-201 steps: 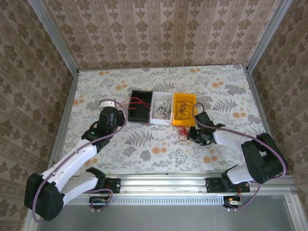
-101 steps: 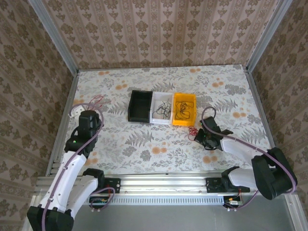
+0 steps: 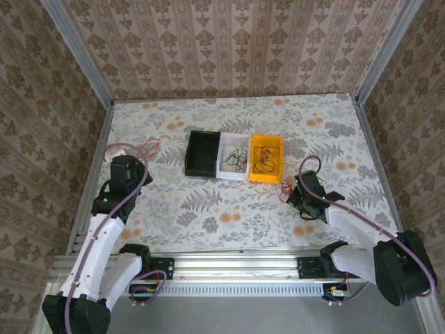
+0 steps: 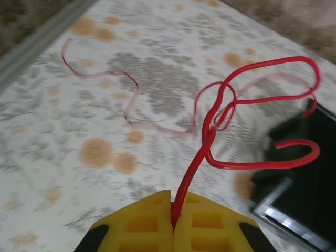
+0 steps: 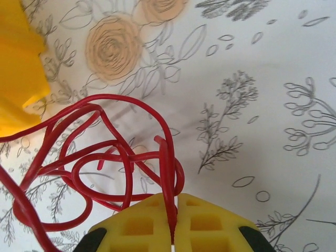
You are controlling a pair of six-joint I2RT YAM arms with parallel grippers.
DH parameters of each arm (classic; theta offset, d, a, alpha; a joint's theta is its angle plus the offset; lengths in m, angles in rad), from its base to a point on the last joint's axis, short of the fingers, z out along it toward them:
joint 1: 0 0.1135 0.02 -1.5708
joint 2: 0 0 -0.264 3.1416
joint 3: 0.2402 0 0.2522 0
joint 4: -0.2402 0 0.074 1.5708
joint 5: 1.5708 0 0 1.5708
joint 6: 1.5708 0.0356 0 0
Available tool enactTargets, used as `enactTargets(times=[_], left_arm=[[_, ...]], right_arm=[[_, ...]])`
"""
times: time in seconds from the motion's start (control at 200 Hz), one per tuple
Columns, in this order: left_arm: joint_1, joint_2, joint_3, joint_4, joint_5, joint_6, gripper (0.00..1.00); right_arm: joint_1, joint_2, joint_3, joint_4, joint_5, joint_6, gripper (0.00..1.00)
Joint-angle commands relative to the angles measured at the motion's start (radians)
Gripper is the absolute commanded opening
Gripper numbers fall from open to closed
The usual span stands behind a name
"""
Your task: Untangle the cables
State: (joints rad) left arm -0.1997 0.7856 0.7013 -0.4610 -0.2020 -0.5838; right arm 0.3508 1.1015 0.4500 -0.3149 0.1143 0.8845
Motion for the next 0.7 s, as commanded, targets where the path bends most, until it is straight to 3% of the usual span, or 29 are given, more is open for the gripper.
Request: enactTargets(times=[0.0, 0.16, 0.25, 0.32, 0.455, 0.695], left_arm=[[-0.041, -0.039, 0.012, 0.123, 0.153, 0.102, 0.0], [-0.093, -0.096, -0.012, 0.202, 0.286, 0.153, 0.0], [-0.109, -0.123, -0.02, 0.223, 0.334, 0.162, 0.0], [-0.116, -0.133, -0.022, 0.238, 0.383, 0.166, 0.0], [-0.142, -0.128, -0.013, 0.26, 0.466, 0.181, 0.0], [-0.203, -0.11, 0.009, 0.257, 0.515, 0.215, 0.0]], right_arm=[[0.038, 0.015, 0.042, 0.05, -0.04, -0.089, 0.08], [0.138, 0.059, 0.065, 0.119, -0.076, -0.167, 0.15], [0.204, 0.068, 0.075, 0.156, -0.089, -0.208, 0.44], [0.247, 0.059, 0.088, 0.172, -0.079, -0.235, 0.55], [0.299, 0.024, 0.125, 0.208, -0.108, -0.299, 0.61], [0.407, 0.063, 0.281, 0.257, -0.238, -0.413, 0.65]])
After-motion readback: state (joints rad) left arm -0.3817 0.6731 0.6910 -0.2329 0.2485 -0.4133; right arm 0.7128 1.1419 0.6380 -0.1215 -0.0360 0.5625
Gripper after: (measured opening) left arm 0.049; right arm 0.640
